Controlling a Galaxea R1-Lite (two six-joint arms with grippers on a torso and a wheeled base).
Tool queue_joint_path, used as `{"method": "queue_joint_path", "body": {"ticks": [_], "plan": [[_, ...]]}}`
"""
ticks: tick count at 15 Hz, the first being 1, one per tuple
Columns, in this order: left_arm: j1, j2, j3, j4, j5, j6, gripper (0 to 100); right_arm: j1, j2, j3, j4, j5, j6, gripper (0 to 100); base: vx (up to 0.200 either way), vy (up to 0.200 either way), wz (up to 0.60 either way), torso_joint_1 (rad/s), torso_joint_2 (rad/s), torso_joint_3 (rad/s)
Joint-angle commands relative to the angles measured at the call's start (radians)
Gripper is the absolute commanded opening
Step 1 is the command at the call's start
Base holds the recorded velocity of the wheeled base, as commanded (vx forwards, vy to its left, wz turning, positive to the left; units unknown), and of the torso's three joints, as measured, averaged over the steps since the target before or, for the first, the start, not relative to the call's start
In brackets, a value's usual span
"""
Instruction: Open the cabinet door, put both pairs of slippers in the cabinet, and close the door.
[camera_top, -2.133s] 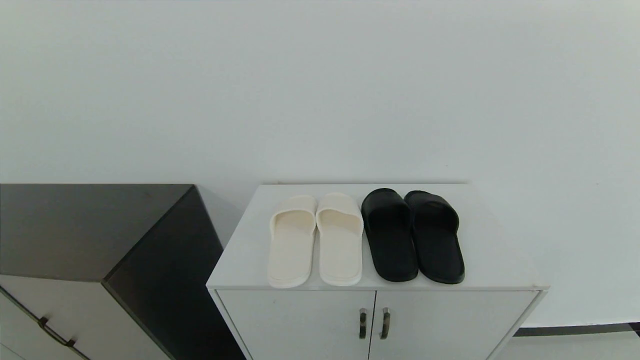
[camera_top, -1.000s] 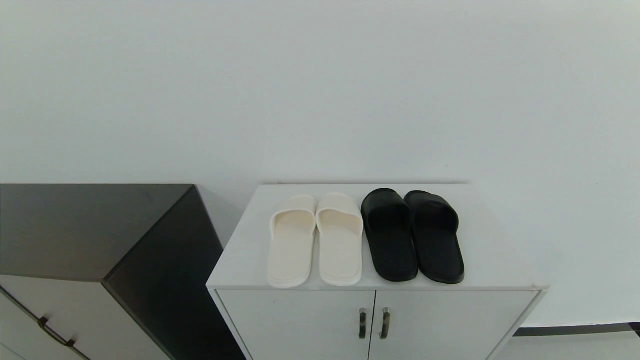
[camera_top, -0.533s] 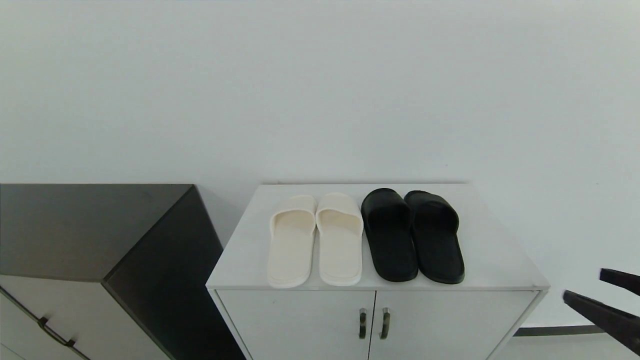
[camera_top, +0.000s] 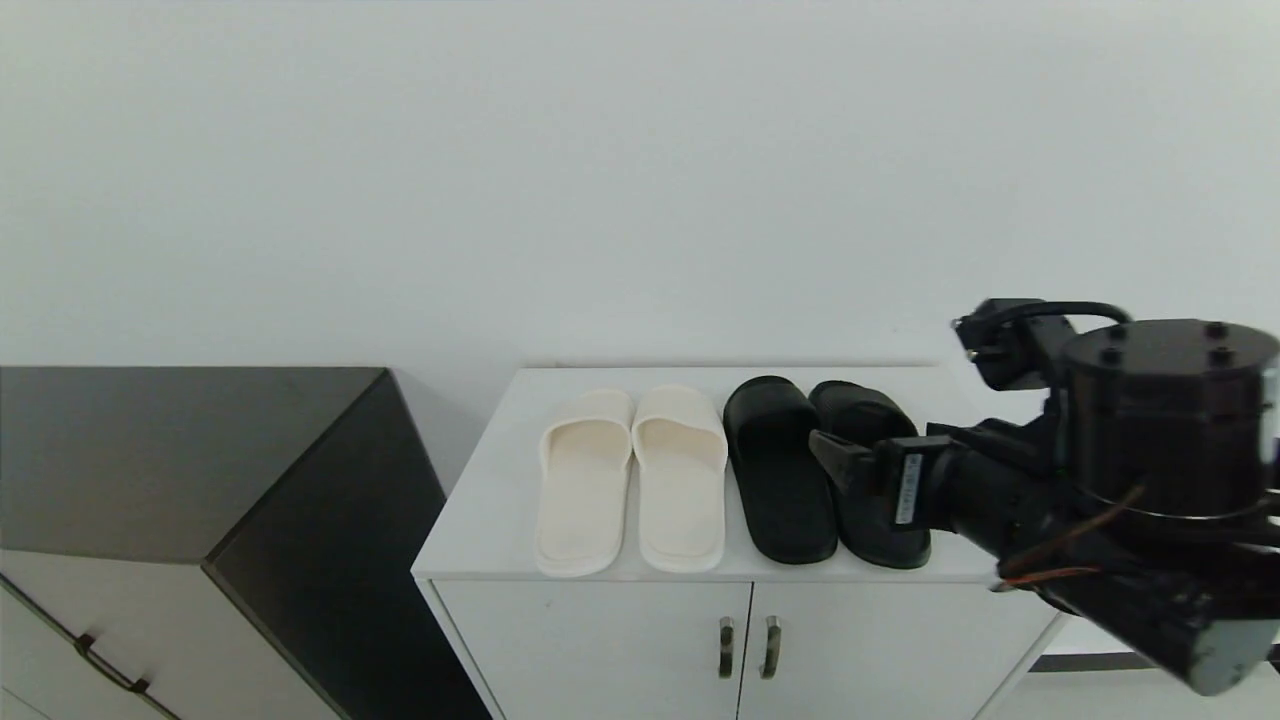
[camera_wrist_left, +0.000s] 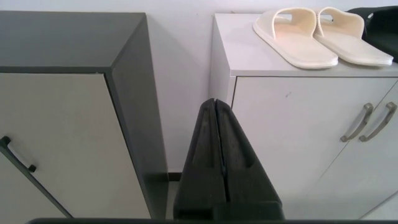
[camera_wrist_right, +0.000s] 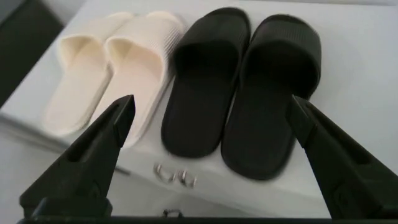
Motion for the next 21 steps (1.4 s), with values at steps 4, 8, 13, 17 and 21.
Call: {"method": "queue_joint_path", "body": {"ticks": [4, 8, 13, 17, 21], "plan": [[0.0, 0.001, 0.0, 0.0, 0.0, -0.001, 0, -0.007, 0.238, -0.086, -0.056, -0.104, 0.01, 100, 0.0, 0.0, 0.0, 0.0, 0.0, 0.0], [0.0, 0.001, 0.0, 0.0, 0.0, -0.001, 0, -0.058, 0.3, -0.094, -0.098, -0.104, 0.025, 100, 0.0, 0.0, 0.0, 0.0, 0.0, 0.0], [0.0, 0.001, 0.0, 0.0, 0.0, -0.001, 0, -0.138, 0.404, -0.169, -0.13, -0.092, 0.02, 100, 0.0, 0.0, 0.0, 0.0, 0.0, 0.0], [0.0, 0.001, 0.0, 0.0, 0.0, -0.001, 0, -0.164, 0.472, -0.263, -0.135, -0.05, -0.016, 100, 0.0, 0.0, 0.0, 0.0, 0.0, 0.0], [0.0, 0.001, 0.0, 0.0, -0.002, -0.001, 0, -0.193, 0.513, -0.312, -0.135, -0.047, -0.053, 100, 0.0, 0.0, 0.0, 0.0, 0.0, 0.0]]}}
